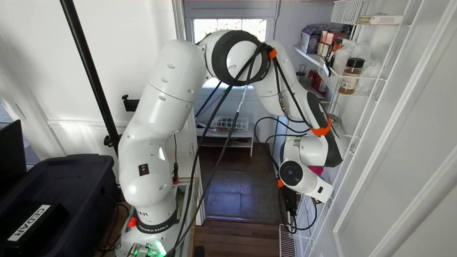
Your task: Put the blue cup in the pink cup
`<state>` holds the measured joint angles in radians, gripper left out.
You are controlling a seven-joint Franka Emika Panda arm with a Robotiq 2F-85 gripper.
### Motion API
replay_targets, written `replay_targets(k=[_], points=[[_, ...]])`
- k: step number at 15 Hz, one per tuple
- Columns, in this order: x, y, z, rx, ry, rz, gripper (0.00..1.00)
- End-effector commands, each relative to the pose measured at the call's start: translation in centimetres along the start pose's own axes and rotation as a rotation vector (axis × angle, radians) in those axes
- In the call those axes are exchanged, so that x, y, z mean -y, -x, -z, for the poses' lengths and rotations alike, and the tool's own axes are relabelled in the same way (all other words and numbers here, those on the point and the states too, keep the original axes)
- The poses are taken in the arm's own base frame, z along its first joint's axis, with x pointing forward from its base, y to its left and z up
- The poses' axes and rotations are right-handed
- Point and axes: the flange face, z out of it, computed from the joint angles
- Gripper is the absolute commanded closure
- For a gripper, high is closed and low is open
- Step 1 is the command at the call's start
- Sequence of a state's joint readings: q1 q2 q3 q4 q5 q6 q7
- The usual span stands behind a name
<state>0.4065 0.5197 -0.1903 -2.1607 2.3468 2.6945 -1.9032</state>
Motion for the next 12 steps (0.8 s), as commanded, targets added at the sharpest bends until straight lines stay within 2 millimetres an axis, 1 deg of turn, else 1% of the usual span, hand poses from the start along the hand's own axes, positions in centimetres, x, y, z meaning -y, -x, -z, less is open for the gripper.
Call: replay_targets(k=[1, 2, 3, 5, 7, 9, 10, 12], points=[[-0.2, -0.1, -0.6, -0.022, 0.008, -0.002, 0.71], [-0.2, -0.1, -0.6, -0.022, 0.011, -0.002, 0.75], [-0.2, -0.1, -0.5, -0.021, 0.012, 0.000, 0.77], [-0.1, -0.2, -0.3, -0.021, 0.012, 0.003, 0.69], [-0.1, -0.2, -0.3, -0.020, 0.014, 0.004, 0.68], [0.0, -0.3, -0.1, -0.021, 0.014, 0.005, 0.93], [-0.1, -0.3, 0.0, -0.023, 0.014, 0.005, 0.99], [-0.2, -0.4, 0.5, -0.026, 0.015, 0.004, 1.00]])
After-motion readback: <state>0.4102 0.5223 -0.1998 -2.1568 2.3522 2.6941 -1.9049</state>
